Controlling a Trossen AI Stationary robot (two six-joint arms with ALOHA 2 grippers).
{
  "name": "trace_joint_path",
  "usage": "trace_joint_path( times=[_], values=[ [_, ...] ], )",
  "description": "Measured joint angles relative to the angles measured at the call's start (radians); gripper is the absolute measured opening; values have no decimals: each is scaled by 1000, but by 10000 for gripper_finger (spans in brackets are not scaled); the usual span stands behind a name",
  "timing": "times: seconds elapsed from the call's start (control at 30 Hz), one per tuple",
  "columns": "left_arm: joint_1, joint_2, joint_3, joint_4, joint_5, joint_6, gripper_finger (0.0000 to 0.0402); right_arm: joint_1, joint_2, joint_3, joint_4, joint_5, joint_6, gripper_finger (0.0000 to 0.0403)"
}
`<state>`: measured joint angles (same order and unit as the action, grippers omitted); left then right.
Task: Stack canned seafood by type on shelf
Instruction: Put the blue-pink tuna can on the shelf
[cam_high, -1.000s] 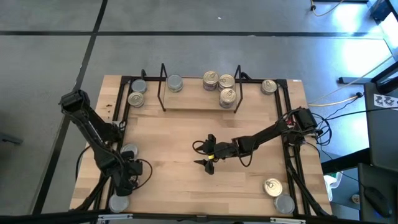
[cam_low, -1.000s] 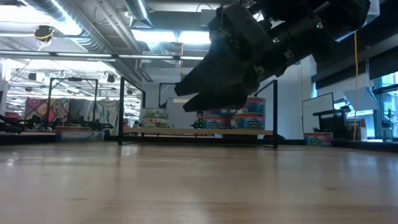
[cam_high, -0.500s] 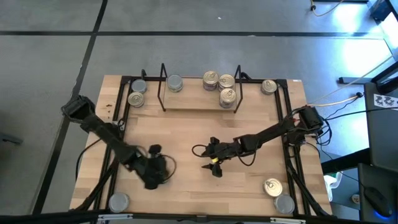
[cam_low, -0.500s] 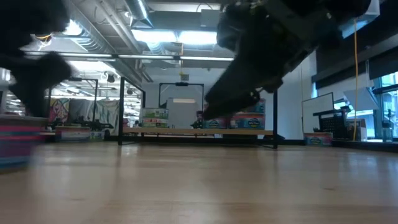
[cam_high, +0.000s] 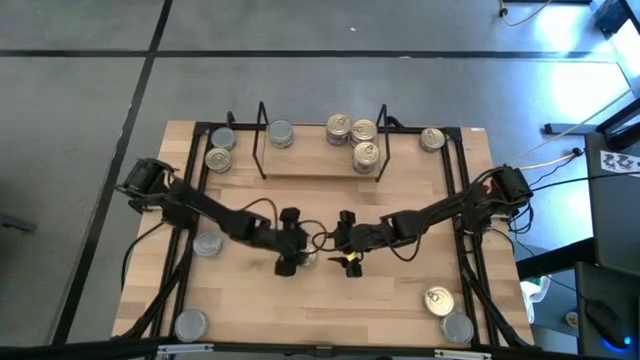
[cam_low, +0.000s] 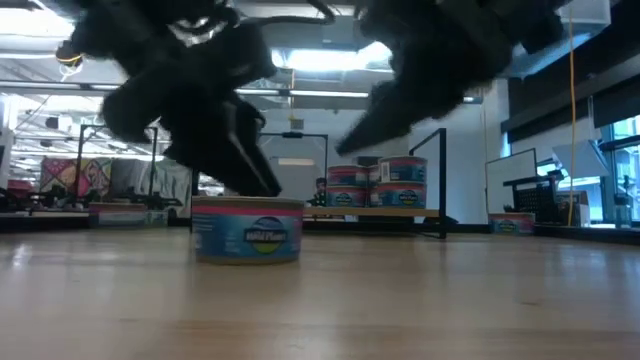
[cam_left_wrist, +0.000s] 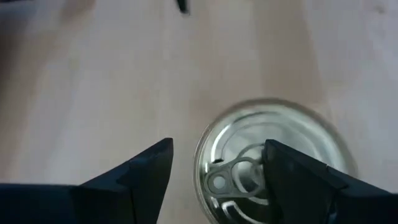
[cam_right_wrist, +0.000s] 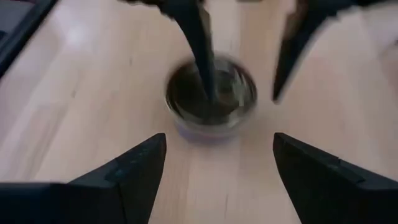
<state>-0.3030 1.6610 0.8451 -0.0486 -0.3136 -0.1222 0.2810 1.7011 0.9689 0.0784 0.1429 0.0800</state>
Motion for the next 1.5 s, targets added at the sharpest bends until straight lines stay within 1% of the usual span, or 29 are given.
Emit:
trace_joint_path(
  times=[0.1, 0.17, 0.2, 0.27, 0.33, 0.47, 0.53, 0.67, 0.77, 0.93, 1.1, 1.27, 1.37, 1.5],
  values=[
    [-3, -64, 78, -139, 0, -26, 253, 0, -11, 24, 11, 6, -17, 293],
    [-21, -99, 74, -188, -1, -28, 253, 0, -10, 30, 54, 5, -17, 293],
    [-32, -107, 61, -185, 0, -26, 253, 0, -10, 31, 89, 4, -5, 293],
    [-54, -119, 22, -154, 2, -21, 253, 0, -9, 32, 170, -7, 60, 293],
    [-61, -122, -22, -76, 31, -6, 253, 1, -9, 36, 200, -51, 71, 293],
    [-30, -119, -125, 102, 73, 3, 253, 1, -8, 33, 151, -66, 51, 293],
    [-14, -121, -157, 181, 76, 18, 253, 1, -8, 33, 148, -66, 42, 293],
    [10, -92, -215, 291, 164, 45, 253, 1, 6, 32, 151, -66, 14, 293],
    [26, -67, -242, 386, 182, 58, 253, 1, 25, 34, 164, -66, -3, 293],
    [51, -37, -268, 422, 185, 59, 253, 1, 67, 32, 161, -75, -32, 294],
    [80, -11, -265, 459, 245, 19, 253, 1, 106, 31, 171, -90, -39, 294],
    [99, 4, -264, 467, 258, 5, 253, 12, 131, 32, 217, -125, -112, 294],
    [121, 15, -263, 471, 274, -11, 253, 35, 135, 31, 207, -80, -196, 294],
    [146, 16, -263, 471, 295, -36, 253, 70, 144, 32, 204, 11, -270, 294]
  ],
)
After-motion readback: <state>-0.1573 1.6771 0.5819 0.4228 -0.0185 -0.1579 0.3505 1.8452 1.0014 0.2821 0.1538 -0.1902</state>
